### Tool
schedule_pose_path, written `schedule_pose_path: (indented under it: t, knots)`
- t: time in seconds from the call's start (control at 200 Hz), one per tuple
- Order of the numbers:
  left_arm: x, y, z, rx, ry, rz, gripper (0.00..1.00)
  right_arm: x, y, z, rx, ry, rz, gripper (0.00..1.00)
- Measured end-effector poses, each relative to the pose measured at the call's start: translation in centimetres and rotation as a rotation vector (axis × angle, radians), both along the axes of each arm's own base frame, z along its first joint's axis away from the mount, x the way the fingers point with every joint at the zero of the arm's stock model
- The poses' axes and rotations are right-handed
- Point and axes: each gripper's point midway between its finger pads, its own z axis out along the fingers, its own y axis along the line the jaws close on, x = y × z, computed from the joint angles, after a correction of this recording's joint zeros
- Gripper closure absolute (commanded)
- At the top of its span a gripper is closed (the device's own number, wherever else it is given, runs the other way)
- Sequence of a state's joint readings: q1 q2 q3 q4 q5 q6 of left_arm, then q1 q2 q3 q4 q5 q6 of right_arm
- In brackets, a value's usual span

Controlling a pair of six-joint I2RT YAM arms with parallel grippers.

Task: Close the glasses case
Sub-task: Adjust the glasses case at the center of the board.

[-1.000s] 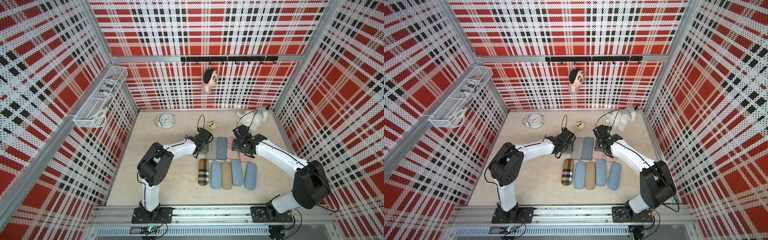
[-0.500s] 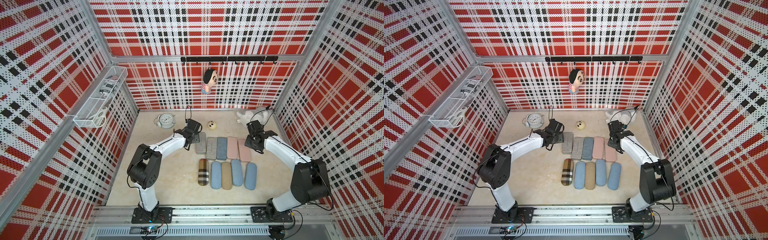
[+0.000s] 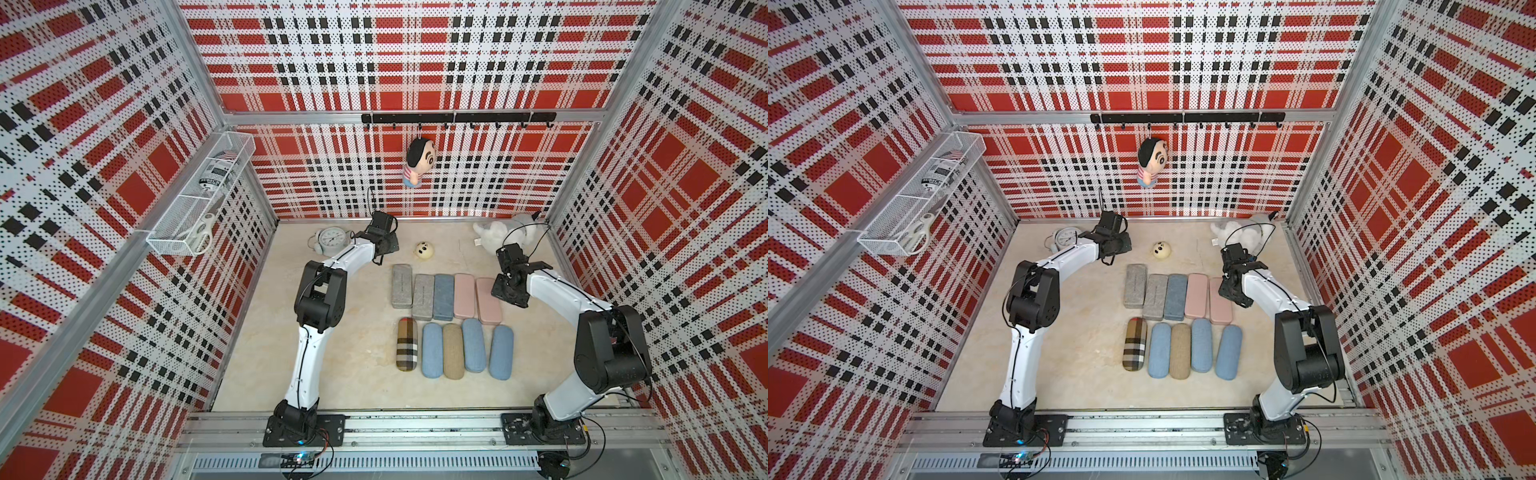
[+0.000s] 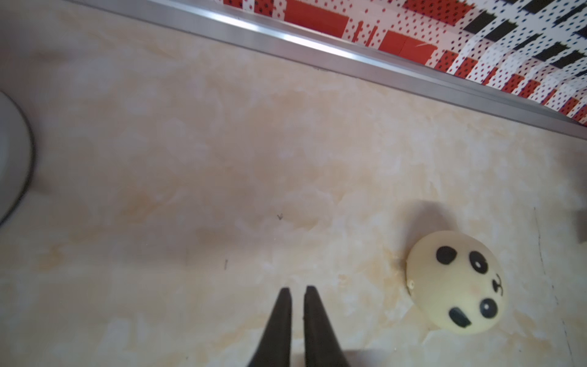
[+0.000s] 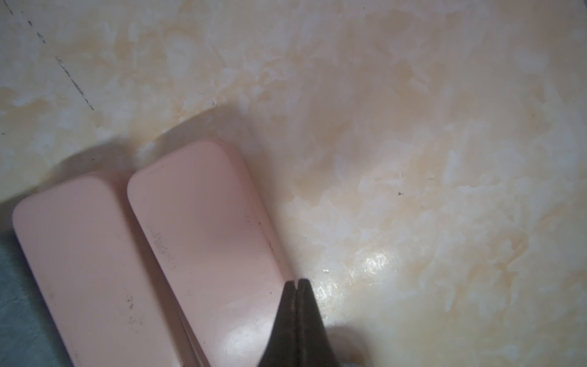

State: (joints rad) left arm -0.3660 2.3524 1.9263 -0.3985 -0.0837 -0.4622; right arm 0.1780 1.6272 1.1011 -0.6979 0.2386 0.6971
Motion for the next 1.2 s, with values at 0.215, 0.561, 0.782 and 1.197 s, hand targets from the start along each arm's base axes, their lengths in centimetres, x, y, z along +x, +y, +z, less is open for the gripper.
schedule_pose_path:
  t: [0.215,0.561,0.782,1.197]
  knots:
    - [0.1,-1.1,-2.0,-0.015,0.039,-0.031,1.00,-0.6,-0.7,-1.4,-0.005,0.040,-0.023,1.00]
    - [-2.2,-2.8,-4.8,-0.002,0.099,-0.072,1.00,-1.0,-1.3,-3.8,-0.001,0.103,-0.047,1.00]
    - [-3.1,-3.3,-4.8,-0.006,0.089,-0.085,1.00,-0.9,-1.2,-3.8,0.004,0.101,-0.036,1.00]
    - [-5.2,-4.1,-4.9,0.006,0.091,-0.092,1.00,-0.4,-0.8,-4.0,0.020,0.085,-0.023,1.00]
